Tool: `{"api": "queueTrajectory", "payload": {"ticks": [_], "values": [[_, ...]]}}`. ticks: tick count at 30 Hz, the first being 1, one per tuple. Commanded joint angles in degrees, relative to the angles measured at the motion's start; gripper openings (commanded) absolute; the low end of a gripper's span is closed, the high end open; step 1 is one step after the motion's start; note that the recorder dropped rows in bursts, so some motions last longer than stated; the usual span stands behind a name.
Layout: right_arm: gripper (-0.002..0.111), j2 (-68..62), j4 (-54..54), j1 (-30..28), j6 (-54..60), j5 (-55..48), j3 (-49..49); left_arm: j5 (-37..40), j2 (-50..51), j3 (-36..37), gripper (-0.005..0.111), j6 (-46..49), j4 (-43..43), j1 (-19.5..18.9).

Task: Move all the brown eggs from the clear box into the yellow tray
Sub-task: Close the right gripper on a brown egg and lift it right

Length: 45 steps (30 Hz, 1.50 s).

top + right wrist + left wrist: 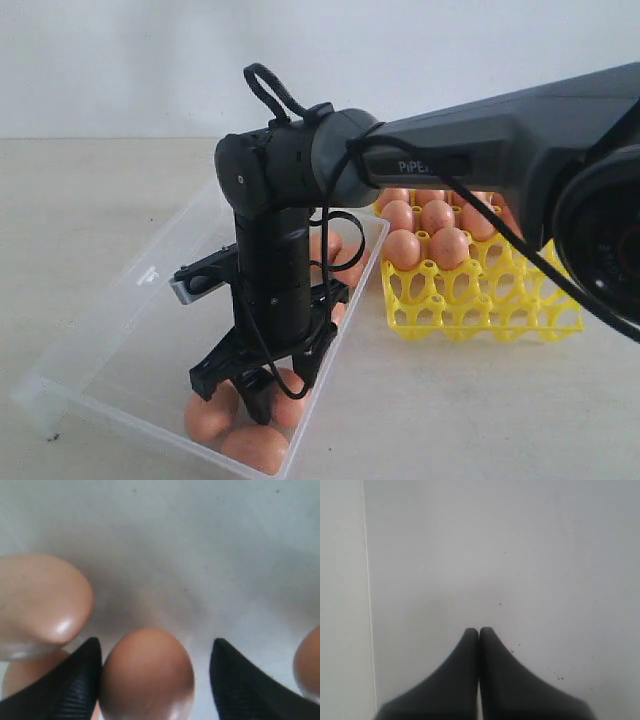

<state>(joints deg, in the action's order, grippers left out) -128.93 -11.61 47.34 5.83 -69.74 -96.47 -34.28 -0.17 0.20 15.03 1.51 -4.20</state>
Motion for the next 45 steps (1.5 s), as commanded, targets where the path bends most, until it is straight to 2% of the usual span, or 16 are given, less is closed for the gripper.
{"api": "queueTrajectory", "payload": {"ticks": [1, 2, 3, 12, 18, 23, 26, 29, 31, 33, 34, 35, 36, 38, 41, 45], "values": [[0.019, -1.5, 0.3, 0.0, 0.8, -0.2, 0.5, 3.0, 0.2, -0.2, -0.004, 0.4, 0.1, 0.1], [0.003, -1.5, 0.3, 0.0, 2.0, -0.2, 0.5, 4.3, 0.2, -0.2, -0.004, 0.4, 0.1, 0.1], [0.001, -1.5, 0.3, 0.0, 3.2, -0.2, 0.5, 6.3, 0.2, -0.2, -0.004, 0.4, 0.1, 0.1], [0.0, 0.2, 1.2, 0.0, 8.6, -0.2, -4.2, 30.4, 0.2, -0.2, -0.004, 0.0, 0.1, 0.1], [0.0, 4.5, 1.6, -0.4, -0.8, 4.2, -12.2, 33.2, 0.2, -0.2, -0.004, 0.0, 0.1, 0.1], [0.0, 14.6, 2.7, 1.3, -11.7, 29.1, -4.7, 32.6, 0.2, -0.2, -0.004, 0.7, 0.1, 0.1], [0.0, 29.5, 12.0, 5.3, -16.0, 61.6, 16.8, 18.5, 0.2, -0.2, -0.004, -0.1, 0.2, 0.1], [0.0, 38.8, 14.1, 4.5, -15.6, 75.1, 30.4, 10.0, 0.2, -0.2, -0.004, -0.1, 0.2, 0.1], [0.0, 45.2, 13.6, -1.3, -15.5, 76.3, 41.0, 3.6, 0.2, -0.2, -0.004, -0.1, 0.2, 0.1], [0.0, 48.9, 12.5, -12.8, -15.8, 76.9, 49.7, 1.1, 0.2, -0.2, -0.004, 0.2, 0.2, 0.1], [0.0, 49.6, 5.4, -22.9, -15.8, 79.6, 52.7, 0.0, 0.2, -0.2, -0.004, 1.3, 0.2, 0.1], [0.0, 49.6, 0.5, -27.0, -15.8, 81.1, 53.3, -0.3, 0.2, -0.2, -0.004, 1.3, 0.2, 0.1], [0.0, 48.9, -13.3, -35.9, -16.0, 84.9, 53.5, -0.4, 0.2, -0.2, -0.004, 1.3, 0.2, 0.1], [0.0, 47.2, -19.7, -43.6, -18.1, 94.9, 53.5, -0.5, 0.2, -0.2, -0.004, 1.4, 0.2, 0.1], [0.0, 44.7, 6.3, -49.0, -25.3, 97.9, 52.3, -1.4, 0.2, -0.2, -0.004, -0.3, 0.2, 0.1], [0.0, 41.7, 60.0, -52.1, -63.5, 108.8, 51.3, -3.2, 0.2, -0.2, -0.004, 0.3, 0.2, 0.1]]}}
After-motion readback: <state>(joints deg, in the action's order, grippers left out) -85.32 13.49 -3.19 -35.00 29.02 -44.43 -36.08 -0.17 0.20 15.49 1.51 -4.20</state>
